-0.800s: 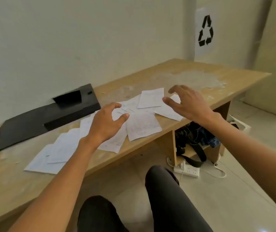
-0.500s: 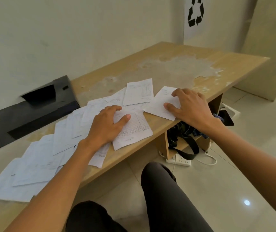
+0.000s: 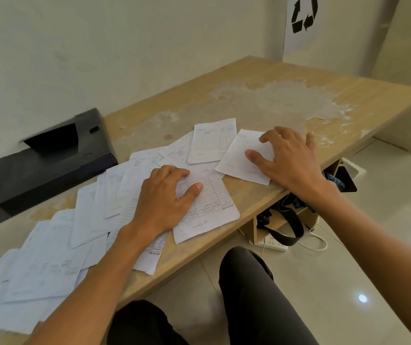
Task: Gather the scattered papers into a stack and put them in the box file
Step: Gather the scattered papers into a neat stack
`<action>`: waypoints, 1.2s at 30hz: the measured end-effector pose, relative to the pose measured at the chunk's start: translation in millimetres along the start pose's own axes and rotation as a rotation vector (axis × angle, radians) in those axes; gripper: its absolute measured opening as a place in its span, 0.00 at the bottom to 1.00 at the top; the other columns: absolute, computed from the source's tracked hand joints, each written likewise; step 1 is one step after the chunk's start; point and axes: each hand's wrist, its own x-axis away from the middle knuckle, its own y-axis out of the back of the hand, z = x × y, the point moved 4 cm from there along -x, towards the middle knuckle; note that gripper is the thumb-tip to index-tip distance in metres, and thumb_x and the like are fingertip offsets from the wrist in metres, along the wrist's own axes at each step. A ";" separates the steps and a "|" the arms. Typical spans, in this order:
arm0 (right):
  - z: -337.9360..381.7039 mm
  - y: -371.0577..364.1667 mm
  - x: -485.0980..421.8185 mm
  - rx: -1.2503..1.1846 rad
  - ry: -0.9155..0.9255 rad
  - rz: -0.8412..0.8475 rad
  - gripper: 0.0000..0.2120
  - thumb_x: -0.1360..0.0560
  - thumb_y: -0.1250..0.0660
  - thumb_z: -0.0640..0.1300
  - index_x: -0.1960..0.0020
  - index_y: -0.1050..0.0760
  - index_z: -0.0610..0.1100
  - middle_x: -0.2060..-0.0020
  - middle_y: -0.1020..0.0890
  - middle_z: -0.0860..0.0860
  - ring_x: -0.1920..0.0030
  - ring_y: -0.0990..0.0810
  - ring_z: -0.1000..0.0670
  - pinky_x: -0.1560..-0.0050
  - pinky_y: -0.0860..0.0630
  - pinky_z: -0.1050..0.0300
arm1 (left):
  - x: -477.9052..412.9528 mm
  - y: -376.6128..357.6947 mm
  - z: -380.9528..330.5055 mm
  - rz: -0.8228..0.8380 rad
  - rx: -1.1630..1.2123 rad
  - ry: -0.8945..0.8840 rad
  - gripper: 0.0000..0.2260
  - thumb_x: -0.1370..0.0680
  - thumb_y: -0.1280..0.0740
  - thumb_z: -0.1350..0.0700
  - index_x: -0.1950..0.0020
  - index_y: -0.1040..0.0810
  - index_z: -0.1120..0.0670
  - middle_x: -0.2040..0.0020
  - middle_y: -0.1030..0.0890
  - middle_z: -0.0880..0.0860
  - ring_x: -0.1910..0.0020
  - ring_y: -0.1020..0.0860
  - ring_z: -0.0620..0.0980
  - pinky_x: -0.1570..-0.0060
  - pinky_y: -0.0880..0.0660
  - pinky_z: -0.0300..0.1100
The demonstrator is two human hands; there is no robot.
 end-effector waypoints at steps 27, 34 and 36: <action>48.7 -43.8 -46.2 0.209 -0.053 0.162 0.38 0.29 0.47 0.71 0.28 0.40 0.47 0.32 0.30 0.37 0.30 0.36 0.36 0.31 0.51 0.29 | 20.0 12.7 26.1 0.035 0.139 0.137 0.32 0.39 0.35 0.29 0.44 0.27 0.48 0.32 0.29 0.50 0.37 0.32 0.47 0.38 0.37 0.43; 54.5 -50.2 -64.9 -0.041 0.015 0.205 0.28 0.30 0.37 0.59 0.33 0.35 0.49 0.33 0.29 0.44 0.29 0.37 0.42 0.29 0.56 0.32 | 22.5 12.5 30.9 0.019 0.137 0.177 0.34 0.38 0.37 0.28 0.37 0.25 0.46 0.27 0.36 0.50 0.28 0.41 0.49 0.30 0.41 0.50; 53.7 -49.9 -69.3 -0.095 0.002 0.209 0.28 0.30 0.36 0.59 0.34 0.35 0.50 0.33 0.28 0.46 0.30 0.36 0.43 0.29 0.55 0.32 | 22.1 12.5 30.5 0.009 0.133 0.177 0.35 0.37 0.37 0.28 0.37 0.25 0.46 0.31 0.33 0.49 0.32 0.38 0.48 0.33 0.37 0.46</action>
